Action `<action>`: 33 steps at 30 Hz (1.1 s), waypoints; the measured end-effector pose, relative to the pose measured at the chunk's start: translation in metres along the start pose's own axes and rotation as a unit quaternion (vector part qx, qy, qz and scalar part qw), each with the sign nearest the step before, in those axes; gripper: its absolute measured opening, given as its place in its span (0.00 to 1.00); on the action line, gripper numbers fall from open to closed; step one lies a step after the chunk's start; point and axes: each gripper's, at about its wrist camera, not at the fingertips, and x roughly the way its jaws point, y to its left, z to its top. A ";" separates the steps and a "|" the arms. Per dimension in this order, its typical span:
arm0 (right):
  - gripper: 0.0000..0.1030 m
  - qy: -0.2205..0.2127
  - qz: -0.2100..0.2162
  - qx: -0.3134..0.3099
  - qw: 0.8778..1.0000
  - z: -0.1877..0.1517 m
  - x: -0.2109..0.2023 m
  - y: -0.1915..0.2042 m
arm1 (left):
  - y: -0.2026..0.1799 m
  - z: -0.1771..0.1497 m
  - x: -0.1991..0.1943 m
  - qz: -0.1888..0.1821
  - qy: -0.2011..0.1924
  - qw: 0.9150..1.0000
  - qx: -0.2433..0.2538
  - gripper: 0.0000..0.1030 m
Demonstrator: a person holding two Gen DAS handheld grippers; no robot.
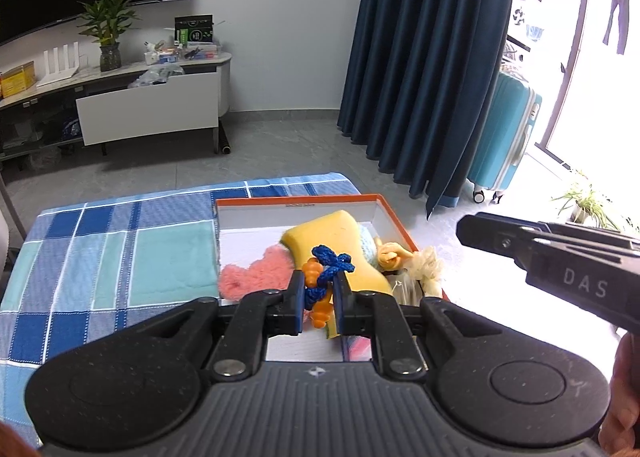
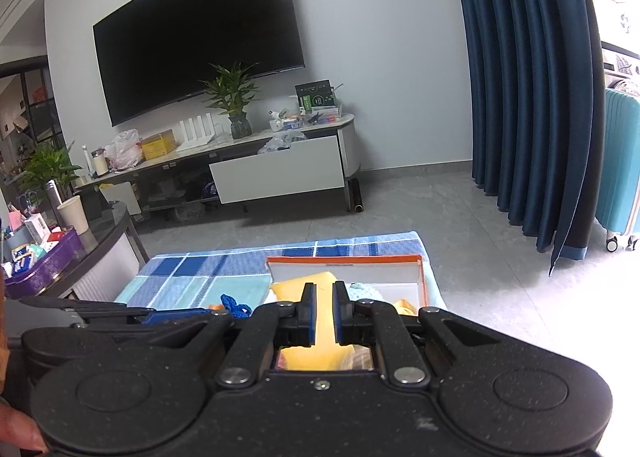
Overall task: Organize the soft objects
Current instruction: 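Carry earplug cord with left tool toward the box while right tool carries cable, then lower cable into box and open right tool while left tool holds earplugs above box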
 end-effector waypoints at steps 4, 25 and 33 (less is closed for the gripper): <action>0.10 0.008 -0.005 0.005 1.000 -0.001 0.007 -0.007 | 0.000 -0.001 0.006 -0.003 0.009 1.000 -0.002 0.16; 0.42 0.143 0.013 -0.066 0.987 -0.044 0.097 0.004 | 0.022 -0.007 0.017 0.015 0.033 0.999 -0.024 0.16; 0.12 0.096 0.012 -0.041 0.994 -0.031 0.067 -0.010 | 0.014 -0.006 0.020 0.003 0.034 0.999 -0.017 0.16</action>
